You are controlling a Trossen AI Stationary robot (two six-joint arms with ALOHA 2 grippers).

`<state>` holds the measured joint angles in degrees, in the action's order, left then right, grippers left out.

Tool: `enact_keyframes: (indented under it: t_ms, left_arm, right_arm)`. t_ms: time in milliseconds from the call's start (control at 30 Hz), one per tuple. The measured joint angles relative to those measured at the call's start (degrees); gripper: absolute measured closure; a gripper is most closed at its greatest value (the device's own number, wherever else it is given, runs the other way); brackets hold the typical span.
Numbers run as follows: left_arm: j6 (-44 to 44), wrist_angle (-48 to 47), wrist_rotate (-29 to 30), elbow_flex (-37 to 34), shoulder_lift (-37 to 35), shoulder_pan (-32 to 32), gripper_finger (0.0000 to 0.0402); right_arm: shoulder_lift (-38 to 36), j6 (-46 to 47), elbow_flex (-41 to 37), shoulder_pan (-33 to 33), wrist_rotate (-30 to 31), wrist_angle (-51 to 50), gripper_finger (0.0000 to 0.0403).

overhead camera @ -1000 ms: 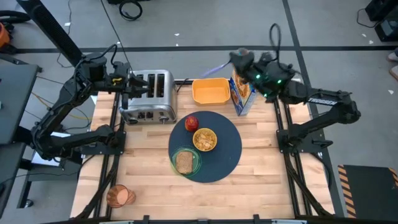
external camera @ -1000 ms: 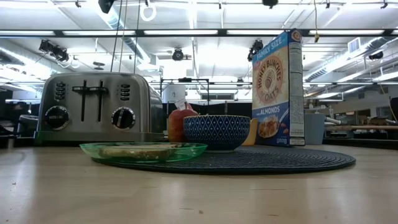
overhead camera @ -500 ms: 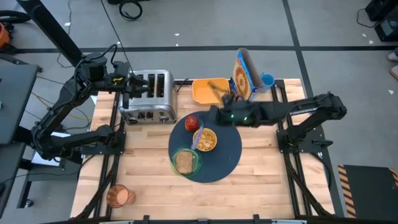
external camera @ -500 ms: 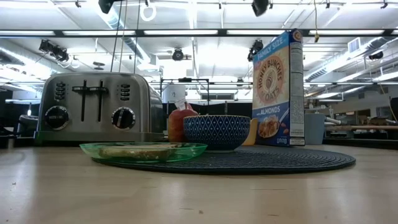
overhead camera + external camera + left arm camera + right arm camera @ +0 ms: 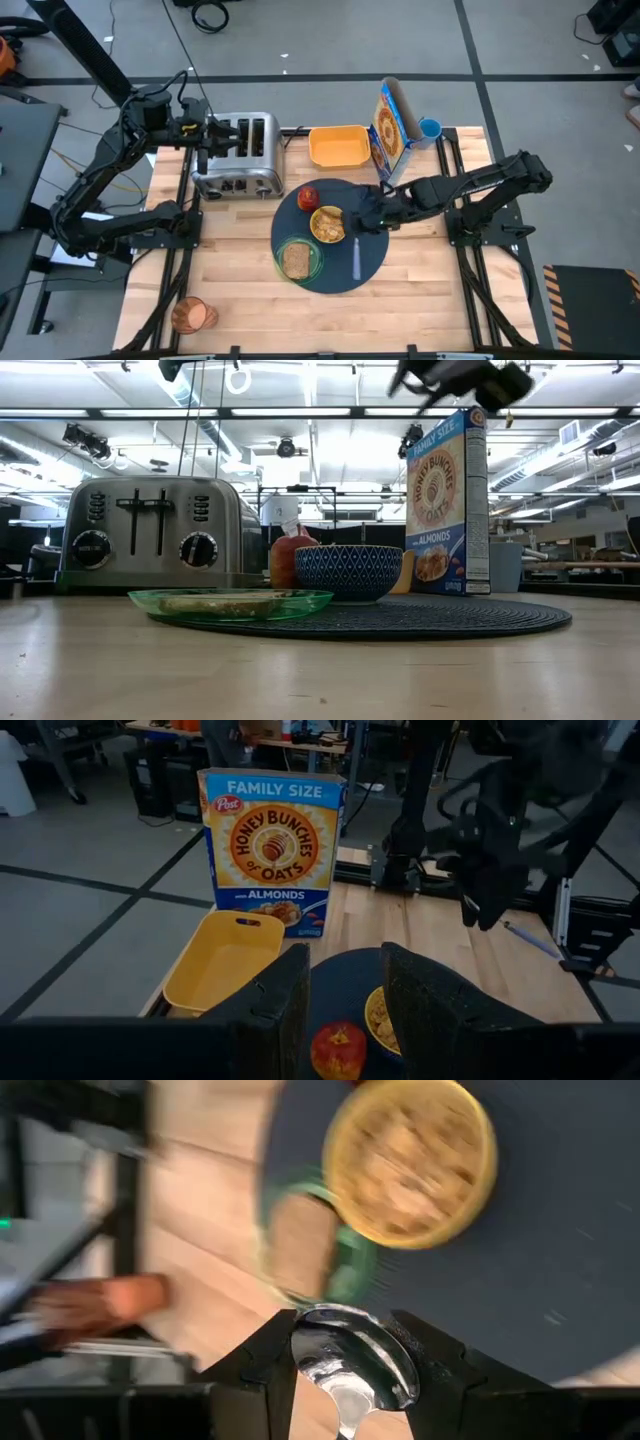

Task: Arrange a breakfast setting
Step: Put the purple spoon on the table mat to the right of the yellow bowl

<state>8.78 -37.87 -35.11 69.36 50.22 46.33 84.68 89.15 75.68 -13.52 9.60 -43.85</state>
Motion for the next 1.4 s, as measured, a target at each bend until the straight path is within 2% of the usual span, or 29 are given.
enact_keyframes:
  t_ms: [267,400,567,667,867,967,1133,1300,1400]
  left_arm:
    - [-0.01,-0.31,-0.02,0.0,0.0,0.0,0.0269]
    - [-0.01,-0.96,-0.02,0.0,0.0,0.0,0.0269]
    - [1.17,-2.58,-0.03,0.0,0.02,-0.01,0.0269]
    - [1.33,-3.22,-0.02,0.0,0.01,0.0,0.0269]
    - [1.35,-4.69,-0.04,0.0,0.02,0.0,0.0269]
    - [1.39,-5.01,-0.04,0.0,0.02,0.0,0.0269]
    - [1.52,-4.81,-0.04,0.0,0.02,0.0,0.0269]
    - [1.27,-4.85,-0.04,0.0,0.0,0.0,0.0269]
    - [0.86,-4.91,-0.06,0.0,0.02,0.0,0.0269]
  right_arm:
    - [3.51,1.3,-0.04,-1.2,-2.14,-9.86,0.0256]
    - [6.35,1.33,-0.04,-1.23,-6.27,-9.96,0.0256]
    - [9.74,2.32,-0.29,-1.96,-8.45,-9.28,0.0256]
    - [9.99,2.54,-2.93,-1.94,-11.29,-7.91,0.0256]
    - [4.9,3.61,-11.68,-1.23,-12.08,-7.6,0.0256]
    - [3.05,6.64,-16.63,0.97,-9.5,-4.64,0.0256]
    - [4.5,7.73,-22.12,7.25,-4.19,7.03,0.0256]
    - [7.02,4.31,-22.6,13.57,-3.28,7.06,0.0256]
    - [7.11,0.68,-22.58,16.94,-5.12,8.82,0.0256]
